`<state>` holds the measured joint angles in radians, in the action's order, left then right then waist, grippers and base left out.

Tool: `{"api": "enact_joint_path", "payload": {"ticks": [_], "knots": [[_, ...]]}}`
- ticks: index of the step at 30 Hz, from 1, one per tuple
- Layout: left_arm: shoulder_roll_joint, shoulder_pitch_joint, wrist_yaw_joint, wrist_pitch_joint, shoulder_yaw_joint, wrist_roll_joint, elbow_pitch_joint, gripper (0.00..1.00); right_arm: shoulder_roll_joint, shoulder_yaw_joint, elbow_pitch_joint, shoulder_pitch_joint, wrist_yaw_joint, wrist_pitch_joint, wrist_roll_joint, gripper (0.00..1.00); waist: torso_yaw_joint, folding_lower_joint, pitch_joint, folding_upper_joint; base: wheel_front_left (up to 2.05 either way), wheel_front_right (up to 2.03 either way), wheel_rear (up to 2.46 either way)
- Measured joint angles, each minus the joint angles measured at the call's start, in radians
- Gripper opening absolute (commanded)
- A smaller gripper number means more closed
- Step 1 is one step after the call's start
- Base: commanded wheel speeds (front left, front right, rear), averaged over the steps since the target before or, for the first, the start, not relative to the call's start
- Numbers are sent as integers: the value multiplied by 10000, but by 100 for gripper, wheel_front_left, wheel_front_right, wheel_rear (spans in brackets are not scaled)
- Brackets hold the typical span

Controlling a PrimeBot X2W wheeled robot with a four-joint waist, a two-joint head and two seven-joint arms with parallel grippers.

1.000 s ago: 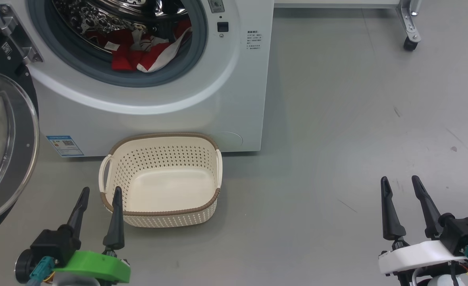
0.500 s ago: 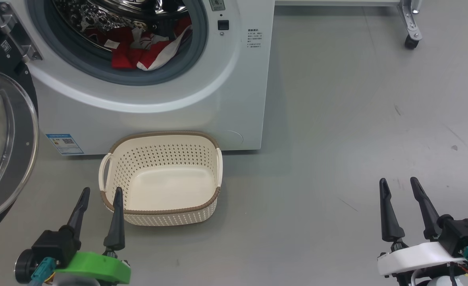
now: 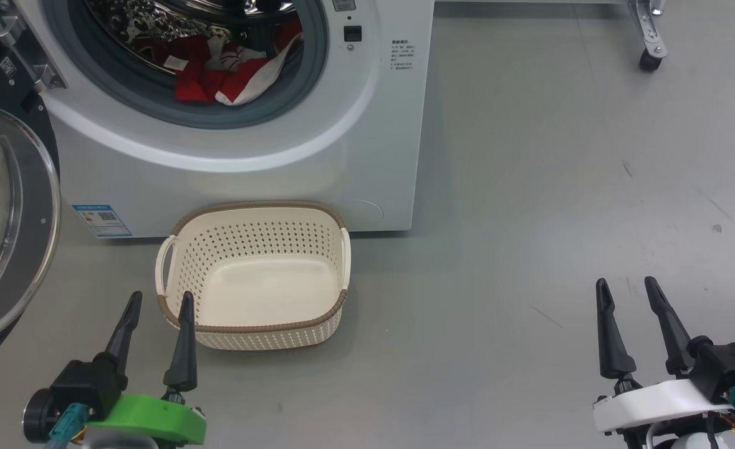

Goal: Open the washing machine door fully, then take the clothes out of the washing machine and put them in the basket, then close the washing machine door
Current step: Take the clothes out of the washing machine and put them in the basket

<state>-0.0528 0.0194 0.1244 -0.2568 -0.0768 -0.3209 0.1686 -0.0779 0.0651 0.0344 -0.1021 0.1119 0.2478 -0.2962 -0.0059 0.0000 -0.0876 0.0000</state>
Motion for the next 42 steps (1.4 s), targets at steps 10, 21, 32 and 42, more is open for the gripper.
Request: {"api": "enact_joint_path", "payload": {"ticks": [10, 21, 32, 42], "knots": [[13, 0, 0, 0, -130, -100, -27, 100, 21, -8, -17, 1, 8, 44, 71, 100, 29, 0, -96, 0, 0, 0, 0], [52, 0, 0, 0, -71, -895, -165, 100, 71, -6, -13, 1, 12, 44, 71, 100, 52, 0, -126, 0, 18, -18, 0], [54, 0, 0, 0, -82, -895, -163, 100, 90, -25, -10, 2, 15, 44, 73, 100, 85, 0, -118, 0, 61, -61, 0], [54, 0, 0, 0, -77, -895, -159, 100, 121, -54, -8, 2, 33, 44, 104, 100, 140, 0, -99, 0, 101, -101, 0]]}}
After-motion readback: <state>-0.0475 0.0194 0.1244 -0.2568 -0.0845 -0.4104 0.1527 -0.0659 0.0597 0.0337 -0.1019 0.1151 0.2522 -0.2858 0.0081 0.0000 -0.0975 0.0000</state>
